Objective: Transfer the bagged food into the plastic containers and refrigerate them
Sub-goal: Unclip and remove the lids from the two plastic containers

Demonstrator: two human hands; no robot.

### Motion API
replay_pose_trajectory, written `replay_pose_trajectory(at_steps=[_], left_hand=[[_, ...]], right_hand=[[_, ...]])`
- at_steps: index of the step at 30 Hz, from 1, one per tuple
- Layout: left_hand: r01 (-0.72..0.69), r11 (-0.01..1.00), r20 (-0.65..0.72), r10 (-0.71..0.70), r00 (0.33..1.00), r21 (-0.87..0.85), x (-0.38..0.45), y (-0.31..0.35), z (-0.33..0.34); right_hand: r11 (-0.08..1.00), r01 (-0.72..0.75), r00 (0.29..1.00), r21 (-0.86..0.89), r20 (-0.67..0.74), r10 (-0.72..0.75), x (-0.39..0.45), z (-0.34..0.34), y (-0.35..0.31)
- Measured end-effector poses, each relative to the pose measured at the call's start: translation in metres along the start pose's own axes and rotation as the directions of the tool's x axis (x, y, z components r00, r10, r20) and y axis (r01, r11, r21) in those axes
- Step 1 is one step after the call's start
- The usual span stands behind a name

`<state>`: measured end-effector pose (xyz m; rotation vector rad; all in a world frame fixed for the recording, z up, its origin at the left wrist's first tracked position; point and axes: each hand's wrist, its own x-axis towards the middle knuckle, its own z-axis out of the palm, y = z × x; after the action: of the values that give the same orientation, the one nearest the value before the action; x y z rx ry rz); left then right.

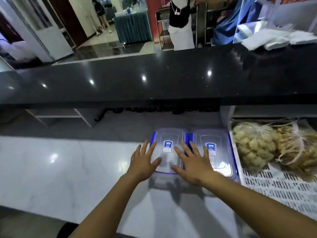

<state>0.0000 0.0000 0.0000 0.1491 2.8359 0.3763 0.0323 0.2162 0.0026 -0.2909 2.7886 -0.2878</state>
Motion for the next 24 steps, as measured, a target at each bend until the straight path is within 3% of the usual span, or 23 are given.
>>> replay_pose_trajectory(at_steps=[4,10,16,24], left_hand=[[-0.108,0.994,0.041,0.107,0.993,0.026,0.003,-0.013,0.010],[-0.233,0.973,-0.016,0.233,0.972,0.010,-0.010,-0.037,0.021],[-0.245,0.964,0.008,0.247,0.969,-0.101,-0.064,-0.065,0.031],[-0.269,0.947,0.078,0.286,0.955,-0.177,-0.120,-0.095,0.032]], right_hand=[[0.995,-0.080,0.995,-0.052,-0.058,0.077,-0.001,0.008,-0.011],[0.980,-0.197,0.977,0.011,-0.087,0.197,-0.012,0.015,-0.036],[0.950,-0.311,0.945,0.036,-0.097,0.313,-0.055,0.043,-0.092],[0.905,-0.348,0.922,0.246,-0.083,0.377,-0.099,0.078,-0.138]])
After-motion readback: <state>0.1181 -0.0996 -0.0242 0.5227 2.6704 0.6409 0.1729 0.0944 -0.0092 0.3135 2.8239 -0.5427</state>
